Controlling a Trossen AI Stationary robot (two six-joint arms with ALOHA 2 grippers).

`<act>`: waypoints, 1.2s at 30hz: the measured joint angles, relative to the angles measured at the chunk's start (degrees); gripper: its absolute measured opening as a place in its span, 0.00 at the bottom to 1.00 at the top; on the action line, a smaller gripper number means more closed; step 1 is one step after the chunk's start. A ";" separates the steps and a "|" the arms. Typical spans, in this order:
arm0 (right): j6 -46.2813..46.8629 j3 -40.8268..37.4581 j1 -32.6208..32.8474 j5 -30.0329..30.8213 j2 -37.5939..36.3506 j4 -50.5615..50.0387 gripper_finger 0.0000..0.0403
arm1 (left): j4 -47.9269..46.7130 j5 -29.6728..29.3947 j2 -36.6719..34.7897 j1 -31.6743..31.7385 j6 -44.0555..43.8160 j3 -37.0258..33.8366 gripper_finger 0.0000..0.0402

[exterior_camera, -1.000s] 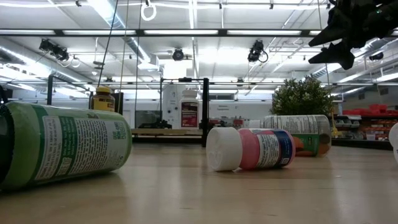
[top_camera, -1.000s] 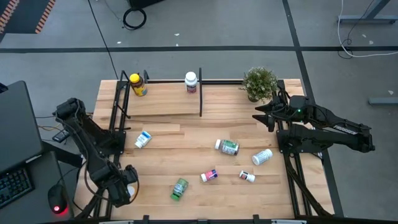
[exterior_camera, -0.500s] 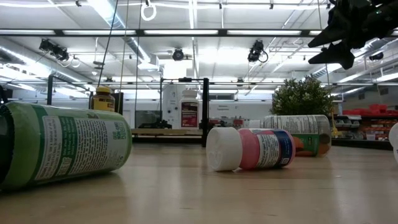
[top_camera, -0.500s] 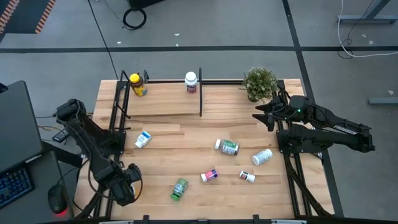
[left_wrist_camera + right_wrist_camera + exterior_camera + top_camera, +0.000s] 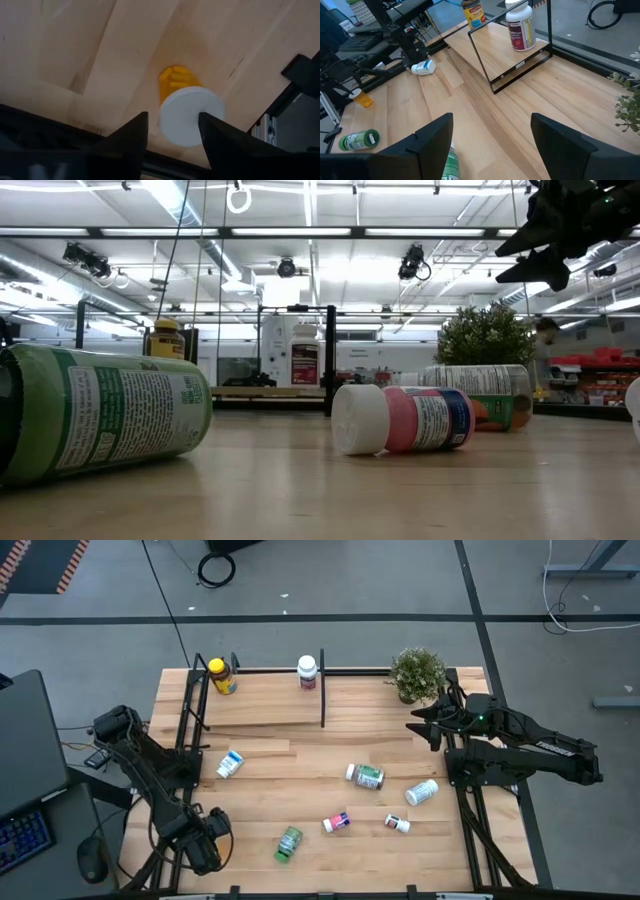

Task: Pick and place medicine bottles onto shelf by color
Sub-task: Put the orange medicine bottle on the shelf

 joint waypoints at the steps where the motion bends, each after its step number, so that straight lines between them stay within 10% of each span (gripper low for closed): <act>1: 0.00 0.00 -0.01 0.00 -0.01 -0.02 0.68 | -0.02 -0.32 0.00 0.00 -0.02 -0.04 0.46; 23: -0.34 0.00 0.01 0.00 -0.01 0.00 0.68 | -2.40 5.81 -3.19 1.81 -0.75 4.02 0.46; 36: 0.07 0.00 0.01 -1.11 0.00 -0.63 0.68 | -2.40 1.08 -3.08 1.73 -5.74 3.92 0.69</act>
